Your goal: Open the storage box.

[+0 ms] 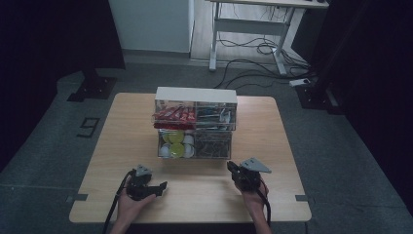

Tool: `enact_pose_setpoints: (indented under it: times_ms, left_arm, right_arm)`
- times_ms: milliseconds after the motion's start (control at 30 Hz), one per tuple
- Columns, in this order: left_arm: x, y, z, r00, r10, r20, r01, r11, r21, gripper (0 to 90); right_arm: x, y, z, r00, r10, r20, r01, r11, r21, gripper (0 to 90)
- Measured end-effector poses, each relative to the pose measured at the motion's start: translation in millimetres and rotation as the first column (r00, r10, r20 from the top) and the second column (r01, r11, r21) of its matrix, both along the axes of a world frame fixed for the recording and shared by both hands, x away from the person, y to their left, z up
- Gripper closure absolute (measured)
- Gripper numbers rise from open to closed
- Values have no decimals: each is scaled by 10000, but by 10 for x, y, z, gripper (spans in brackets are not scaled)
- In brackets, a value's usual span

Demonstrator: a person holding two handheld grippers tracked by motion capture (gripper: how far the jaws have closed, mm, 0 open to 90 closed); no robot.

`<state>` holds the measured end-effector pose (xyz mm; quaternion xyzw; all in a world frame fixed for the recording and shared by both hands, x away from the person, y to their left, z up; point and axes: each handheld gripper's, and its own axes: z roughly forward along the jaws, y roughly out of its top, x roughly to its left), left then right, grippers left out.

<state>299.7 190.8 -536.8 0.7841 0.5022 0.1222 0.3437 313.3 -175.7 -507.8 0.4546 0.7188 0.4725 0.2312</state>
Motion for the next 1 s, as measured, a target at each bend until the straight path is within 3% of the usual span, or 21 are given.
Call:
enact_pose_setpoints:
  times_ms: [733, 1000]
  left_arm:
    - [-17, -72, -31, 9998, -169, 68, 170, 9997, -161, 256]
    - [-50, -171, -51, 9983, -484, 321, 481, 9988, 91, 252]
  right_arm:
    - [-2, 35, -33, 10000, 56, -53, -57, 9999, -106, 844]
    - [6, 83, -90, 9996, 172, -212, -179, 9993, -334, 832]
